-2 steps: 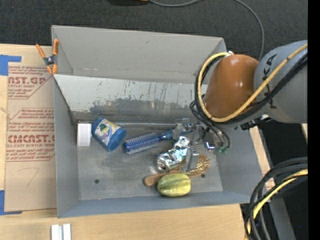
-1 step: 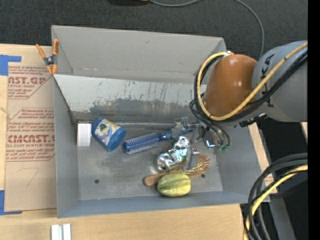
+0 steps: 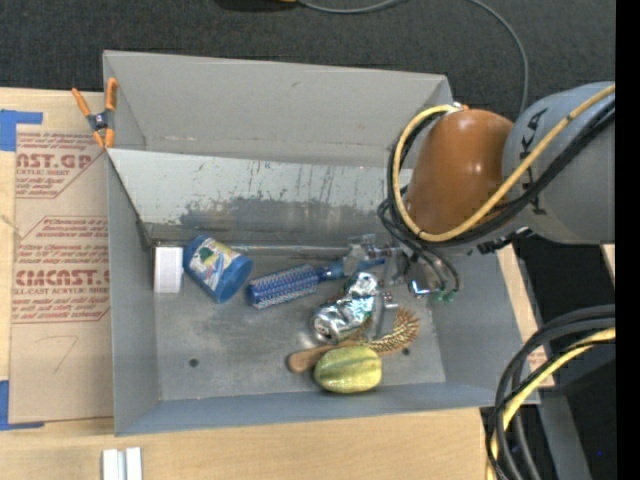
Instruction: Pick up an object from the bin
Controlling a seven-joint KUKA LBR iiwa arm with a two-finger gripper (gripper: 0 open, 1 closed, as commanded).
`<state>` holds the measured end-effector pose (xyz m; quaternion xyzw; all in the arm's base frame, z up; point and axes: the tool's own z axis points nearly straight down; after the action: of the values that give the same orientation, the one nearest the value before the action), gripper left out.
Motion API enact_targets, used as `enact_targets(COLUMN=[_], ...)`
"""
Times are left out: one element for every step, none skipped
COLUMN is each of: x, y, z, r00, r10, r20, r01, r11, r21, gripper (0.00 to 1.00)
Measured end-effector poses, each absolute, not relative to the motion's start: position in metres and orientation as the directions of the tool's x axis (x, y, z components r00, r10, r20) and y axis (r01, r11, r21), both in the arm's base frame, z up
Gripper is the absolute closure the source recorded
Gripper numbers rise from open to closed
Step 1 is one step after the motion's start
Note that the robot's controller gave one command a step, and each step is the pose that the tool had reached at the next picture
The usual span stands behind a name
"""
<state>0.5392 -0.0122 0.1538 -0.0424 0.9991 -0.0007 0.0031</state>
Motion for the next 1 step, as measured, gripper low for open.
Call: enact_targets(x=[0.5503], y=[-0.0075], z=[0.0751], r00=[-0.985], r10=[-0.171], r20=[-0.025], r01=[-0.171], r11=[0.985], r21=[-0.006], gripper=[0.0])
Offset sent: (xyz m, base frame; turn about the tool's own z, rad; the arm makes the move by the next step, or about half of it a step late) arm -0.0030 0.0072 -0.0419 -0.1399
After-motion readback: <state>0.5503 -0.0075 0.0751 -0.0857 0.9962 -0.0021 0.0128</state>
